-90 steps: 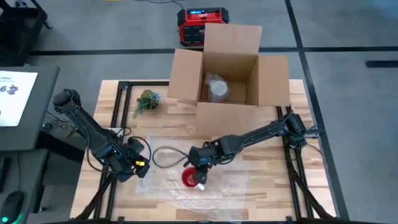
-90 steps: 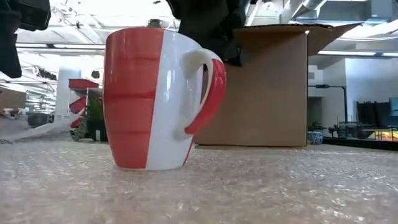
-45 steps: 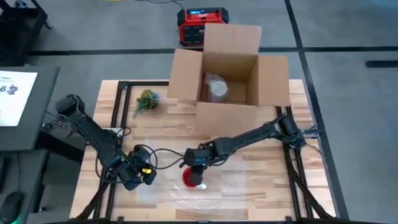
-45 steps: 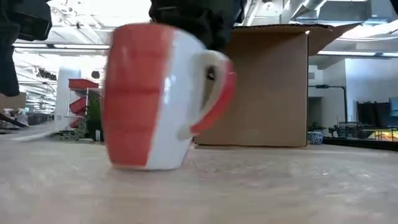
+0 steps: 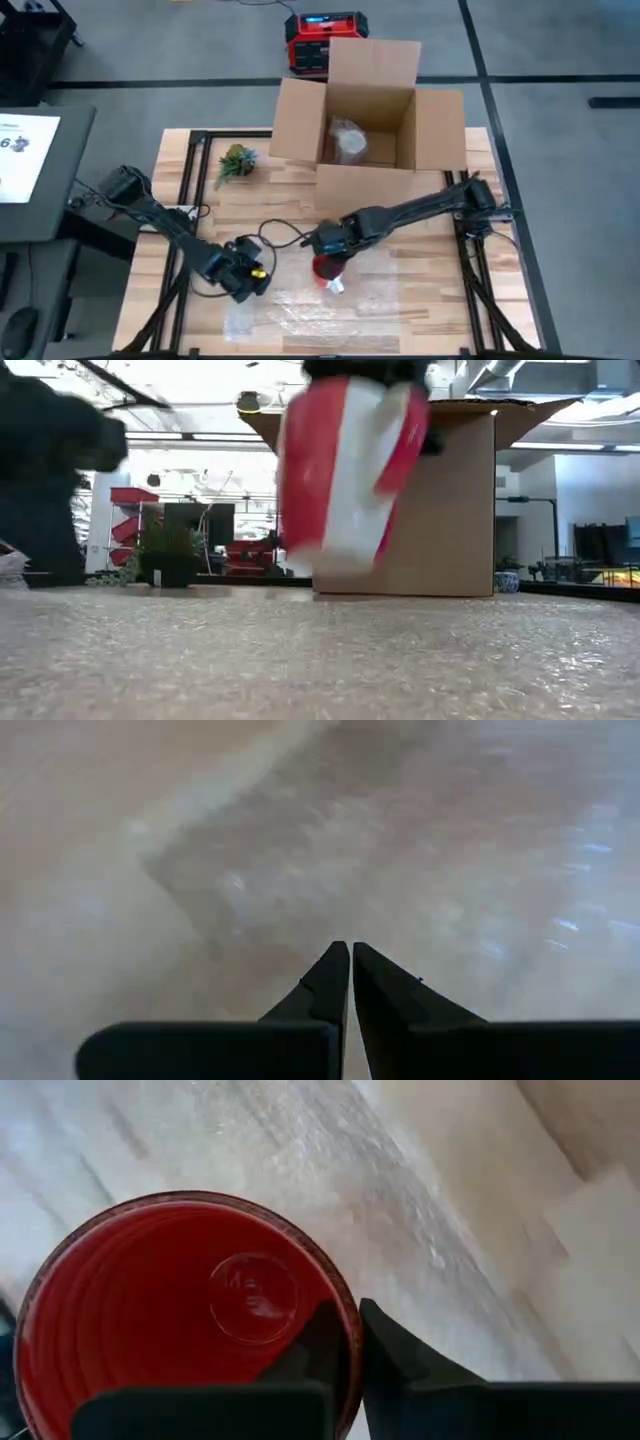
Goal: Wrap mug
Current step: Wrap the red mug in the bubble wrap
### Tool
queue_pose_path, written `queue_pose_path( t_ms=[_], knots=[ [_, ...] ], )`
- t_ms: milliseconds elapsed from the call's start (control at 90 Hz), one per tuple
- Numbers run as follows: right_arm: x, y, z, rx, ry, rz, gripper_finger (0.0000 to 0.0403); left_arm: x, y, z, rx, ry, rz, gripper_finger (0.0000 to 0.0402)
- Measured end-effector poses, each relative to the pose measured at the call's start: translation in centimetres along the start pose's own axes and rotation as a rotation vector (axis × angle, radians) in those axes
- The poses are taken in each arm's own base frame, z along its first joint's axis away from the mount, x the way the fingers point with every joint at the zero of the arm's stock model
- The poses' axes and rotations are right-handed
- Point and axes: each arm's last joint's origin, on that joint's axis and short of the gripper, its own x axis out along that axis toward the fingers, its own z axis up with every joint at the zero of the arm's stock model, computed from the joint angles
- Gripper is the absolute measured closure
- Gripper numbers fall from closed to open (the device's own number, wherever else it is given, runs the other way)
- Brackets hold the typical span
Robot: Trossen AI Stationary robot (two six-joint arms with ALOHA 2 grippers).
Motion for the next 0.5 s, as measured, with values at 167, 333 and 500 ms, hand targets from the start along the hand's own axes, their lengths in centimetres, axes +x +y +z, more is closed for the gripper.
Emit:
queue_pose_path(
  t_ms=[167,333,500],
  knots=[
    [-0.6,1.1,-1.5,0.043,0.007,0.026,0.0401,1.9,1.4,3.5,0.201,0.004,0.124,0.0402],
    [2.9,1.1,-1.4,0.091,0.024,-0.042,0.0401,-0.7,1.6,8.1,0.284,0.02,0.029,0.0402],
    [4.3,0.7,-1.6,0.061,0.072,-0.104,0.0402,-6.0,0.1,8.2,0.173,0.11,-0.348,0.0402]
  ],
)
